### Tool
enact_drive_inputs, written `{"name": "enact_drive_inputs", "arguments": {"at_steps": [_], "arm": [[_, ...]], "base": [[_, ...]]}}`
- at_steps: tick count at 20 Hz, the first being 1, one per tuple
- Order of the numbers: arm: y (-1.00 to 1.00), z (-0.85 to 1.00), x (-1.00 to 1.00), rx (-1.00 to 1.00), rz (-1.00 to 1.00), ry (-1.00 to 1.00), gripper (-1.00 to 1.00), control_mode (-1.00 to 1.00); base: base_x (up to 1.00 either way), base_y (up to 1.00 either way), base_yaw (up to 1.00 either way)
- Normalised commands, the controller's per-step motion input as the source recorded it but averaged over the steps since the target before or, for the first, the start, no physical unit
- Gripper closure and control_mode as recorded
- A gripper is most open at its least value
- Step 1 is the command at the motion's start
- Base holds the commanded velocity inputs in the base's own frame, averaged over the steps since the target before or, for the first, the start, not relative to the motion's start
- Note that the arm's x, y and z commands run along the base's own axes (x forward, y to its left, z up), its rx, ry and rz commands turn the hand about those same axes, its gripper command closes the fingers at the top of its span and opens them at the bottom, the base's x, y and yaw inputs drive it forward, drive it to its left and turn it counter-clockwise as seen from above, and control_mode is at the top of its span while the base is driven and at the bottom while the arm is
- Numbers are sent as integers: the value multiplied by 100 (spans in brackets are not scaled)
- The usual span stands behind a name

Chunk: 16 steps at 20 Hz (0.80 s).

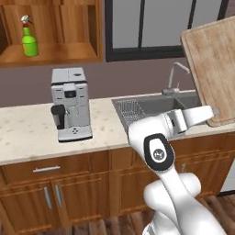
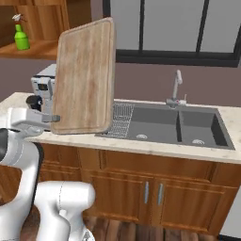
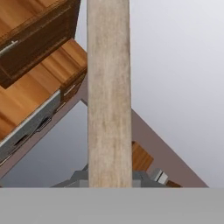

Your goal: Move the cutting board and knife to the sink. Then move spray from the cabinet to the counter.

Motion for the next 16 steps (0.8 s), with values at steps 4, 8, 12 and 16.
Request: {"name": "enact_drive_inputs", "arguments": {"at_steps": [4,8,12,16], "arm": [[0,0,0,0,0,0,100,100],[0,0,0,0,0,0,100,100],[0,0,0,0,0,0,100,100],[0,0,0,0,0,0,100,100]], "base": [[0,-74,0],[0,-73,0],[0,-84,0],[11,-45,0]]}}
